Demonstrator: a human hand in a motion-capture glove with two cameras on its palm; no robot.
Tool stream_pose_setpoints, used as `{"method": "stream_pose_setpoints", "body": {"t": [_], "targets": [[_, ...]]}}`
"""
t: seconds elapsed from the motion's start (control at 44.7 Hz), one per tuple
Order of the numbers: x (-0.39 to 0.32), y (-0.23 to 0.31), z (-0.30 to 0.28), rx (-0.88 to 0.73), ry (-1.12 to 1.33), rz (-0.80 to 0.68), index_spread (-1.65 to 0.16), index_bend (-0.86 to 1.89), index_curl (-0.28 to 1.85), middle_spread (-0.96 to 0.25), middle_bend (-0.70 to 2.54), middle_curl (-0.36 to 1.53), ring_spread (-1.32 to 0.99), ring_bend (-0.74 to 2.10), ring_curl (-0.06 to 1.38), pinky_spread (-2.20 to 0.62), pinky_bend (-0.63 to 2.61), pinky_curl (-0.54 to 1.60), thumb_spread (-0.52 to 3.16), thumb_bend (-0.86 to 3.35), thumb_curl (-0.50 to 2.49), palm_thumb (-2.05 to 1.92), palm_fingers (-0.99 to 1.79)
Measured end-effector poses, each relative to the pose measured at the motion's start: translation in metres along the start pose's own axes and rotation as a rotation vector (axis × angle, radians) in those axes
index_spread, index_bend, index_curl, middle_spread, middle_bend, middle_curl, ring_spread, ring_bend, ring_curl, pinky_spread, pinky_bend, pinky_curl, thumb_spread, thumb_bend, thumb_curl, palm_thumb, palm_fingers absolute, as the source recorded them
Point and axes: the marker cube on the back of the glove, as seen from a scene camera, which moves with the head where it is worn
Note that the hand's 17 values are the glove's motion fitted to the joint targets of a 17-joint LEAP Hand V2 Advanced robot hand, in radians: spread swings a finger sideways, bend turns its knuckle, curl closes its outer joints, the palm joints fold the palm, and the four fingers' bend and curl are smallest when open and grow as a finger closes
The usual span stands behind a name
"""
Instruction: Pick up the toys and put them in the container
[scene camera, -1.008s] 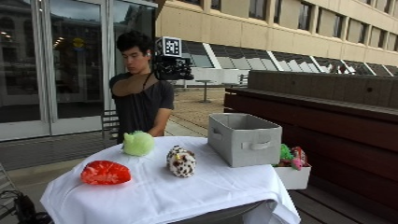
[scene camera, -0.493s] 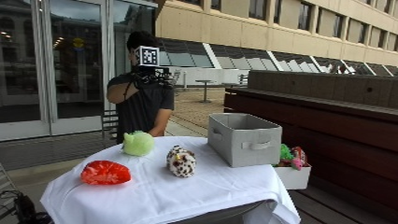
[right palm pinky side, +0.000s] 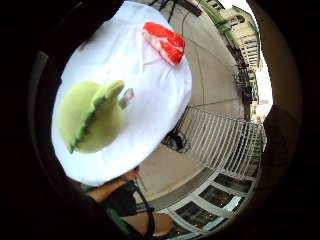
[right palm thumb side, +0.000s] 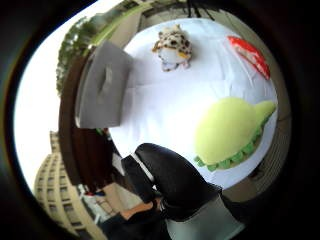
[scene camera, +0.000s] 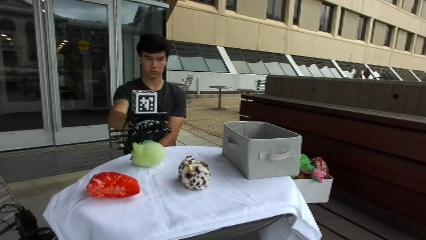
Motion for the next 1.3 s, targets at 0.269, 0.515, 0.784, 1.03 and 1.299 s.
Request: {"method": "stream_pose_setpoints", "body": {"t": [0.269,0.515,0.784,1.03,1.299], "targets": [[0.007,0.006,0.062,-0.005,0.039,0.113,-0.30,0.06,0.19,-0.14,0.14,0.28,-0.24,0.17,0.25,0.00,0.92,0.41,0.94,-0.07,0.14,-0.09,-0.16],[0.020,0.015,0.091,-0.302,0.021,0.050,-0.30,0.04,0.14,-0.07,0.09,0.25,-0.10,0.18,0.25,0.03,1.26,0.49,0.93,-0.02,0.19,0.00,-0.21],[0.023,0.027,0.097,-0.275,0.061,0.111,-0.30,-0.17,-0.03,-0.09,0.26,0.24,-0.27,1.09,0.46,-0.36,1.54,0.46,1.14,0.21,0.29,0.42,0.41],[0.022,0.016,0.084,-0.121,0.059,0.198,-0.32,0.25,0.03,-0.30,0.95,0.47,-0.38,1.28,0.50,-0.52,1.04,0.30,1.07,0.60,0.51,1.01,1.19],[0.011,-0.018,0.028,0.037,0.018,0.186,-0.26,0.66,0.21,-0.32,1.03,0.51,-0.40,1.18,0.49,-0.49,0.81,0.29,0.82,0.58,0.62,0.97,1.28]]}}
